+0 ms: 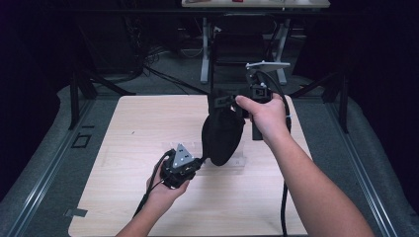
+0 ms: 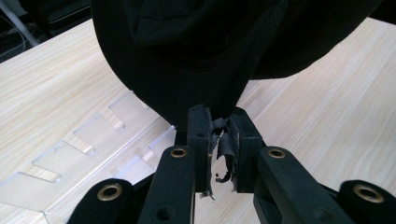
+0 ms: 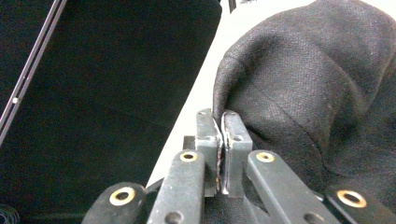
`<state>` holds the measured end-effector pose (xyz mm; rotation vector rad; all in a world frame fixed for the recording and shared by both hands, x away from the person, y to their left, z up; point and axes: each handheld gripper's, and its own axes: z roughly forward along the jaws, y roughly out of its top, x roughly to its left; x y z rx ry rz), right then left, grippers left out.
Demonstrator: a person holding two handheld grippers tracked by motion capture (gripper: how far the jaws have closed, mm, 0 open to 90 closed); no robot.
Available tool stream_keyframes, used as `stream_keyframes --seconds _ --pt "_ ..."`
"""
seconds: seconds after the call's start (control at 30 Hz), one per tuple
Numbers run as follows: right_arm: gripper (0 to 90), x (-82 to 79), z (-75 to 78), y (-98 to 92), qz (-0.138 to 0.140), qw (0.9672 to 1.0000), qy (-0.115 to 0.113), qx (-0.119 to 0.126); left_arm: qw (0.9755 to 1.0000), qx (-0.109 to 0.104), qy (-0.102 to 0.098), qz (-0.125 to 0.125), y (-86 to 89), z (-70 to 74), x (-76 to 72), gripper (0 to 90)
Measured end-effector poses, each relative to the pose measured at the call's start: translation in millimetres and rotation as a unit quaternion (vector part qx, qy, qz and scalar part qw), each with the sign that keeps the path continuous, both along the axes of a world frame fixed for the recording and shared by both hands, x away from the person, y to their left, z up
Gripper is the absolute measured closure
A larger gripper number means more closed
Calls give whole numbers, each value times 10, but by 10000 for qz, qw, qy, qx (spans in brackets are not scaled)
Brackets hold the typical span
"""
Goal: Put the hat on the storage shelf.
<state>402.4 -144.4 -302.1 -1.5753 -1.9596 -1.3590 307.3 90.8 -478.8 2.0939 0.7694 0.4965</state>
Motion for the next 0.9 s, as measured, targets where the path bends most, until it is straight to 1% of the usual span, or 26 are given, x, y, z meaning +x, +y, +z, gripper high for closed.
stream_keyframes --seconds 0.17,0.27,0.3,0.4,0.5,0.6,0.7,0.83,0.87,0.9 --pt "867 -14 3 24 39 10000 -13 -6 10000 61 -38 -34 5 -8 -7 829" --pt "856 -19 4 30 80 10000 -12 -9 10000 -32 -9 -22 26 -24 -5 830" --pt "848 -23 9 34 80 10000 -15 34 10000 -47 -15 -22 30 -29 -5 830" --pt "844 -36 25 39 100 9999 -64 80 10000 -30 -47 -20 31 -33 -10 832" --pt "841 -50 37 39 130 9998 -82 110 10000 -69 -38 3 48 -42 -11 834" --pt "842 -58 44 23 133 9997 -95 177 10000 -91 -26 28 61 -47 -13 836" --pt "847 -67 51 -3 113 9998 -99 159 9999 -77 -29 67 74 -57 -17 842" --pt "846 -80 59 -62 77 9998 -112 151 9998 -126 2 151 133 -93 -12 851" --pt "846 -82 63 -78 64 9998 -127 167 9998 -87 5 160 148 -101 -13 853" --pt "846 -86 68 -95 56 9998 -123 176 9998 -95 19 178 155 -113 -13 855"
